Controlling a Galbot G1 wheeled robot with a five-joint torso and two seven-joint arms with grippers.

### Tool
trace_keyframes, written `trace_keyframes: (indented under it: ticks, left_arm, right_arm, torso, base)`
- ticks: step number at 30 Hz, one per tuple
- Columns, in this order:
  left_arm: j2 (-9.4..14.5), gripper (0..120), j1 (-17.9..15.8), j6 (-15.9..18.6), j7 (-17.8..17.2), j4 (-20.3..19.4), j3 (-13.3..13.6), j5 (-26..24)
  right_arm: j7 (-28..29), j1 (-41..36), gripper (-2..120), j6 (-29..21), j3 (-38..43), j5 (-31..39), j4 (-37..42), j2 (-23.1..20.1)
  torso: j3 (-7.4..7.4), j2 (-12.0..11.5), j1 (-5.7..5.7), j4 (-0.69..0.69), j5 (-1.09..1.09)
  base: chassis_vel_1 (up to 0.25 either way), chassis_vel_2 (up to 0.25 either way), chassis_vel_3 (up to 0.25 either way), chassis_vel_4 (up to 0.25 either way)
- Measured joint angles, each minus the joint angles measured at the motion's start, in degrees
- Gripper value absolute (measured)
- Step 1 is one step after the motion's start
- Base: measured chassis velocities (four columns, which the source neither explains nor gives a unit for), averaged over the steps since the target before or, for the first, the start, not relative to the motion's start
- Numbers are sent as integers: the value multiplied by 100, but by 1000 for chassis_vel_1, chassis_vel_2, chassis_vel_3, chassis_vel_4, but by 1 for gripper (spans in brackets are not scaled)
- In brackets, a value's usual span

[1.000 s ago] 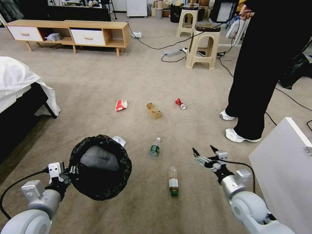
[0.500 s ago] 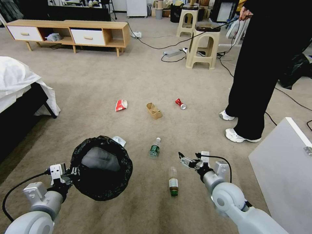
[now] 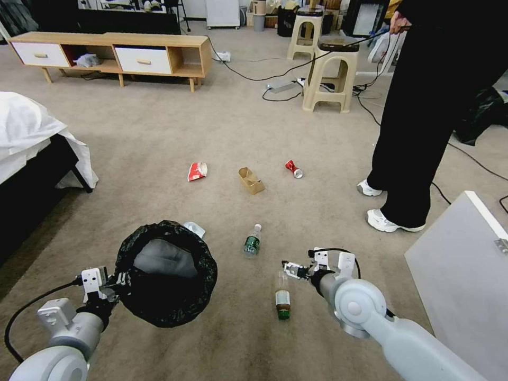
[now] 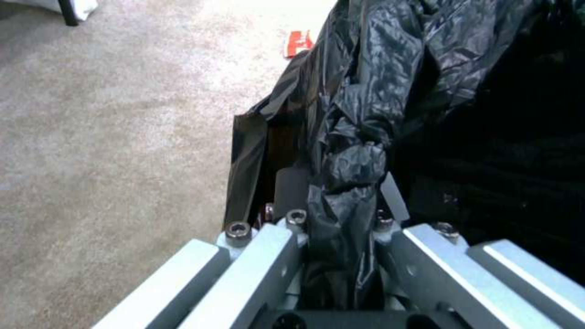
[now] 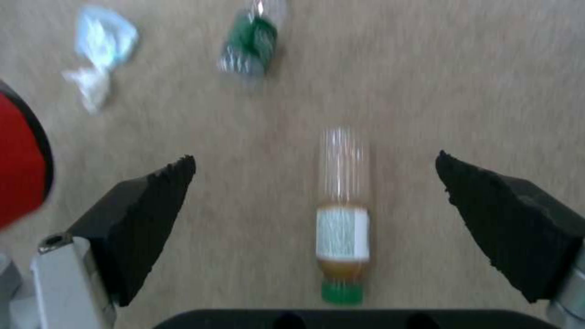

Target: Pick up the trash bin, then pick up the garbage from the floor and place it into the trash bin.

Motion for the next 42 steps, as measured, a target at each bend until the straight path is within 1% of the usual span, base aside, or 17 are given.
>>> trace_keyframes:
  ticks: [2,3,5,9,11,15,17,25,29,34,42]
  left_arm:
    - [0,1,-33,-12,28,36,0,-16]
    - [0,1,-33,-12,28,36,0,-16]
    - [6,1,-78,-14,55,93,2,-39]
    - [12,1,-120,-16,69,145,2,-63]
    - [16,1,-172,-20,86,219,2,-104]
    - [21,1,-208,-23,102,273,12,-120]
    - [42,1,-254,-27,112,346,37,-140]
    - [125,1,-325,-27,104,411,75,-220]
    - [210,1,-349,-27,86,441,77,-279]
    - [260,1,-353,-24,83,463,83,-307]
    - [312,1,-372,-19,72,502,73,-374]
  right_arm:
    - [344,257,100,-241,-243,377,-80,9]
    - [344,257,100,-241,-243,377,-80,9]
    - [663,558,100,-457,-494,783,-169,16]
    - [816,748,100,-532,-641,1047,-242,17]
    - [963,953,100,-611,-729,1346,-397,74]
    - [1003,1066,100,-625,-754,1492,-532,146]
    - [1049,1182,100,-631,-813,1662,-681,250]
    - [1062,1218,100,-623,-832,1704,-962,427]
    - [987,1195,100,-623,-801,1549,-1213,523]
    - [979,1148,100,-622,-771,1519,-1326,625]
    - [1148,1102,100,-647,-805,1616,-1573,865]
  torso:
    - [0,0,0,0,0]
    - [0,0,0,0,0]
    - [0,0,0,0,0]
    - [0,0,0,0,0]
    - [0,0,0,0,0]
    - [0,0,0,0,0]
    - [0,0,0,0,0]
    - [0,0,0,-1,0]
    - [0,0,0,-1,0]
    - [0,0,0,0,0]
    - [0,0,0,0,0]
  base:
    - [0,0,0,0]
    - [0,0,0,0]
    - [0,0,0,0]
    - [0,0,0,0]
    - [0,0,0,0]
    - [0,0,0,0]
    - [0,0,0,0]
    - [0,0,0,0]
    - [0,0,0,0]
    - [0,0,0,0]
    - [0,0,0,0]
